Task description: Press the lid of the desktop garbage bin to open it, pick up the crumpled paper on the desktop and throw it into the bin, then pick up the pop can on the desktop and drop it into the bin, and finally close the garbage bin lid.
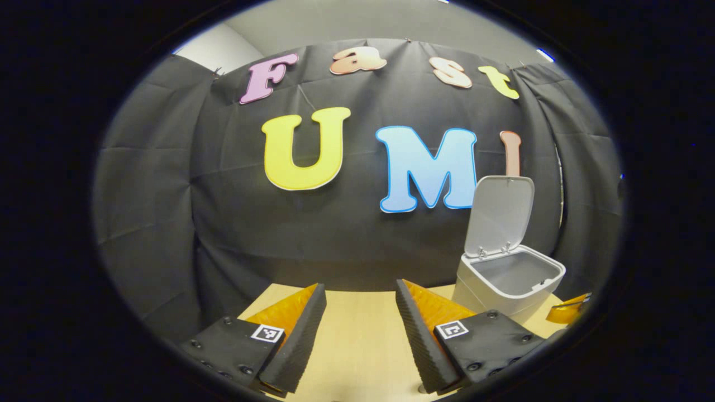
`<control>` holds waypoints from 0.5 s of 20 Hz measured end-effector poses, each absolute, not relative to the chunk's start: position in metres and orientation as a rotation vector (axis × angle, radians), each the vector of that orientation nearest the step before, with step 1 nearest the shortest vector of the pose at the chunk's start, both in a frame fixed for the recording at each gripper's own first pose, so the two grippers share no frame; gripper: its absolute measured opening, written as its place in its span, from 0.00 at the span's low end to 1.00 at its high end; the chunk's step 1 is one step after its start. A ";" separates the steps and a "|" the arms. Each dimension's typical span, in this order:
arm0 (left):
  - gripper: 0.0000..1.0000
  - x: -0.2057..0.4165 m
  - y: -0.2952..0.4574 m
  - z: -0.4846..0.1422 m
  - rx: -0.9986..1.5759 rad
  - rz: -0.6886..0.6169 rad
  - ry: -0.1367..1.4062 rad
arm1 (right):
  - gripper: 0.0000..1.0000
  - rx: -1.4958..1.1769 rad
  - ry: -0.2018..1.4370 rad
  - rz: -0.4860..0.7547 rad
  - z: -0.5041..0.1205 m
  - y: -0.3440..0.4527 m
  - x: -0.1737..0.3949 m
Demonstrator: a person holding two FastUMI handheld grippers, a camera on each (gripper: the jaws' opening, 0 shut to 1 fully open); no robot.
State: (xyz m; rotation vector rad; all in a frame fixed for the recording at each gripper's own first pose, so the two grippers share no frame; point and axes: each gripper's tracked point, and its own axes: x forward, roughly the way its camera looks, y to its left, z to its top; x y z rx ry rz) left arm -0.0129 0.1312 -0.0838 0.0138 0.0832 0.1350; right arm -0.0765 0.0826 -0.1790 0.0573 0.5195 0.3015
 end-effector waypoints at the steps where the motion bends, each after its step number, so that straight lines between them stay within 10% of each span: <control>1: 0.87 -0.015 0.132 -0.085 0.011 0.141 0.085 | 0.01 0.054 0.522 0.309 -0.179 0.085 -0.076; 6: 0.87 -0.028 0.148 -0.089 0.004 0.182 0.093 | 0.01 0.051 0.544 0.379 -0.188 0.109 -0.077; 10: 0.87 -0.037 0.157 -0.094 -0.005 0.206 0.103 | 0.26 0.052 0.583 0.477 -0.198 0.135 -0.086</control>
